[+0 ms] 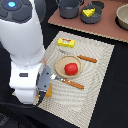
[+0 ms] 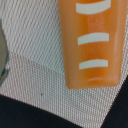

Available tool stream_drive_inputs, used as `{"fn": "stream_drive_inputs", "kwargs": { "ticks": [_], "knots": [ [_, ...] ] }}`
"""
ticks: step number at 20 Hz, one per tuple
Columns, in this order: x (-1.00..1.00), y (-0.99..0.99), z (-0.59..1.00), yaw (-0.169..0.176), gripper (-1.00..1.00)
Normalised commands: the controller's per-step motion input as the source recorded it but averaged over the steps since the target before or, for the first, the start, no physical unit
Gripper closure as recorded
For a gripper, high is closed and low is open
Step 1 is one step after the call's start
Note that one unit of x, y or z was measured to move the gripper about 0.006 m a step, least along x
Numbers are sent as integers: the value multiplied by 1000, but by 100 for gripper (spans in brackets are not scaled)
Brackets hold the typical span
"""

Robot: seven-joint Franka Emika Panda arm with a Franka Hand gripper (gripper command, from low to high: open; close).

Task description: Interact with the objects in diverse but meaningful ways.

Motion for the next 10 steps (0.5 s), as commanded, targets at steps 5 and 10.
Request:
{"fn": "stream_drive_inputs", "kwargs": {
  "ticks": [5, 10],
  "knots": [
    [193, -135, -148, 5, -100],
    [103, -163, -166, 7, -100]
  ]
}}
